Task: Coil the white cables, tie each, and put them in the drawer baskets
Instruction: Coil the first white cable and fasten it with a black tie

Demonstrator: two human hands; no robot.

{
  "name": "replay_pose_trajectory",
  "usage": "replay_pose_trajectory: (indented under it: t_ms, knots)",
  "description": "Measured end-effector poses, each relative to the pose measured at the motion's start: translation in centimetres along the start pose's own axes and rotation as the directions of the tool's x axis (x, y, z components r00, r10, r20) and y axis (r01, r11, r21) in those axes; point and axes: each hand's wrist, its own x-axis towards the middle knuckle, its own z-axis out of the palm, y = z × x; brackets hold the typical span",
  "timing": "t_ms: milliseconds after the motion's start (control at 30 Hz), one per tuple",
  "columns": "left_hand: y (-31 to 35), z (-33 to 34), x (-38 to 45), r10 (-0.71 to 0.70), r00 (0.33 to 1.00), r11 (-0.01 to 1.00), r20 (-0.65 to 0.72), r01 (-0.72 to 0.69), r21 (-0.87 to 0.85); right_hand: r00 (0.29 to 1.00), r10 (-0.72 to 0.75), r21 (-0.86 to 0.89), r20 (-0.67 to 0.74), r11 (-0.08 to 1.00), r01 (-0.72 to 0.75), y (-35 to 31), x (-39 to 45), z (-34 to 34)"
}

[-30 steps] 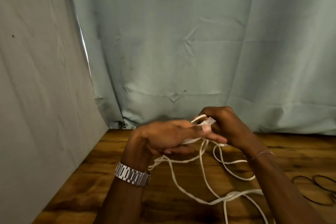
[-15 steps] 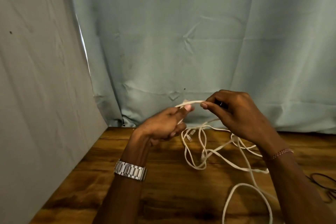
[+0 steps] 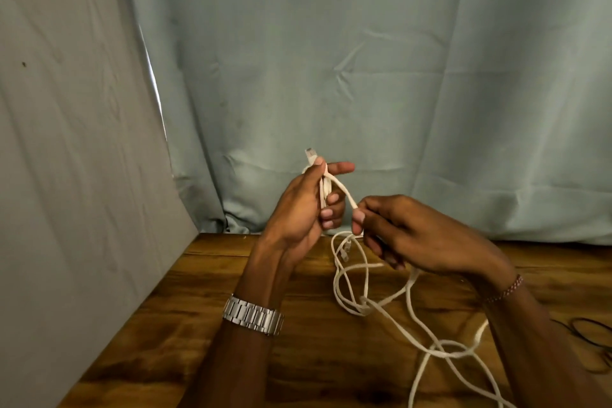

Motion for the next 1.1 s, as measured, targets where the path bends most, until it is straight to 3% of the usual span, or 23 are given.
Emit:
replay_pose_trajectory:
  t_ms: [233, 333, 467, 567, 700, 800, 967, 1100]
  knots:
    - [0.6, 0.5, 0.1, 0.021, 0.993, 0.972, -0.120, -0.049, -0.230, 0.934, 0.044, 0.081, 0.354, 0.994, -0.077, 0.4, 0.2, 1.0]
    - [0.7, 0.6, -0.1, -0.011, 0.996, 0.958, -0.084, -0.013, -0.286, 0.912, 0.015, 0.170, 0.411, 0.981, -0.093, 1.1, 0.7, 1.7]
    - [1.5, 0.8, -0.4, -0.054, 0.998, 0.918, 0.030, 0.062, -0.392, 0.892, 0.003, 0.413, 0.452, 0.886, -0.212, 2.4, 1.1, 2.4]
    - [2.0, 0.6, -0.7, -0.059, 0.987, 0.927, 0.149, 0.110, -0.359, 0.932, -0.013, 0.504, 0.363, 0.844, -0.184, 3.5, 1.4, 2.7]
    - [2.7, 0.1, -1.4, -0.101, 0.931, 0.945, 0.350, 0.200, -0.259, 0.972, -0.064, 0.373, 0.226, 0.927, -0.025, 5.2, 2.0, 2.8]
    - [3.2, -0.3, -2.0, -0.170, 0.873, 0.949, 0.457, 0.270, -0.164, 0.988, -0.042, 0.276, 0.147, 0.961, 0.000, 6.1, 2.2, 2.5]
    - [3.1, 0.1, -2.6, -0.356, 0.808, 0.928, 0.469, 0.366, 0.072, 0.989, -0.128, 0.042, -0.069, 0.991, 0.131, 6.1, 2.6, 2.5]
    - [2.7, 0.0, -2.8, -0.515, 0.715, 0.857, 0.473, 0.414, 0.307, 0.922, -0.269, -0.128, -0.279, 0.962, 0.242, 6.3, 3.2, 2.6]
